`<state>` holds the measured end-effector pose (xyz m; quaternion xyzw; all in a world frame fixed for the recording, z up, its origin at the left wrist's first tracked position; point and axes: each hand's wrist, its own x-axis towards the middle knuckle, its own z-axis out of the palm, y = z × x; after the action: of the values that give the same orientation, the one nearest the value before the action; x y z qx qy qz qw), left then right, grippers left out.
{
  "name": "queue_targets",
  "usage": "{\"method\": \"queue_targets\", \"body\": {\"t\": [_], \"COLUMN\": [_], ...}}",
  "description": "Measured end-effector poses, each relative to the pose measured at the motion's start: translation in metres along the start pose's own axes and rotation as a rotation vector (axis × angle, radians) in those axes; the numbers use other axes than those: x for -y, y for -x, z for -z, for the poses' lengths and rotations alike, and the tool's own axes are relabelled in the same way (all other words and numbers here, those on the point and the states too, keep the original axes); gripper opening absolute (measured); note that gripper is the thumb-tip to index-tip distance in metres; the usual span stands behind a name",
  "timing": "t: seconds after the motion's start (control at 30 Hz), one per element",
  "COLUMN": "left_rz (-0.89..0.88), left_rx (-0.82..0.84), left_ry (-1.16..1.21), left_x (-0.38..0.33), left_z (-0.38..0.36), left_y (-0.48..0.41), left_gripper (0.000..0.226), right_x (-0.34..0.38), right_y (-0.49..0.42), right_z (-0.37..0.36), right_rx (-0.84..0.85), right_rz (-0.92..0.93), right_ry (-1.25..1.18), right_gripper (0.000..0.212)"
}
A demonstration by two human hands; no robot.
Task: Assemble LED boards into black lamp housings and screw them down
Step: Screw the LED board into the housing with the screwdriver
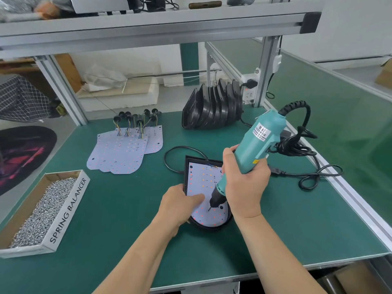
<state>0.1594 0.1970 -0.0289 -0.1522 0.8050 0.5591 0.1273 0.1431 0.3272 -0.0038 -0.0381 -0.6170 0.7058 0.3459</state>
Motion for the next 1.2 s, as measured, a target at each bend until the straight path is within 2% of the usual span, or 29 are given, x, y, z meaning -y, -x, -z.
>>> {"method": "queue_targets", "body": {"t": [0.17, 0.3, 0.37, 0.47, 0.57, 0.67, 0.77, 0.83, 0.9, 1.0, 1.2], "left_rz": [-0.008, -0.013, -0.012, -0.004, 0.011, 0.009, 0.008, 0.003, -0.003, -0.036, -0.245], "left_rx": [-0.024, -0.039, -0.044, -0.041, -0.026, -0.021, -0.031, -0.021, -0.034, -0.139, -0.679], "left_ry": [0.004, 0.011, 0.008, -0.002, 0.004, 0.001, -0.017, -0.048, -0.092, -0.153, -0.443], "left_x": [0.004, 0.009, 0.012, 0.011, 0.009, 0.007, 0.006, 0.007, 0.008, 0.008, 0.022], "left_z": [-0.002, -0.002, -0.002, -0.002, -0.002, -0.001, -0.001, 0.002, 0.008, 0.026, 0.112], "left_y": [-0.003, -0.01, -0.013, -0.012, -0.009, -0.009, -0.008, -0.007, -0.005, -0.004, -0.014], "left_gripper": [0.044, 0.022, 0.018, 0.02, 0.03, 0.024, 0.034, 0.037, 0.04, 0.057, 0.017], "right_x": [0.001, 0.003, 0.005, 0.006, 0.007, 0.023, 0.041, 0.041, 0.026, -0.004, -0.037], "right_y": [0.004, 0.007, 0.007, 0.005, 0.005, 0.0, -0.026, -0.041, -0.046, -0.037, -0.021], "right_z": [-0.005, -0.008, -0.01, -0.01, -0.006, -0.001, 0.007, 0.016, 0.03, 0.045, 0.049], "right_rx": [0.043, 0.104, 0.121, 0.081, 0.037, 0.022, -0.093, -0.156, -0.223, -0.306, -0.287], "right_rz": [0.023, 0.028, 0.013, -0.051, -0.083, -0.059, -0.036, -0.095, -0.24, -0.438, -0.555], "right_ry": [0.014, -0.01, -0.003, -0.026, -0.041, -0.135, -0.283, -0.331, -0.365, -0.411, -0.442], "right_gripper": [0.026, 0.044, 0.047, 0.042, 0.032, 0.016, 0.019, 0.016, 0.018, 0.017, 0.016]}}
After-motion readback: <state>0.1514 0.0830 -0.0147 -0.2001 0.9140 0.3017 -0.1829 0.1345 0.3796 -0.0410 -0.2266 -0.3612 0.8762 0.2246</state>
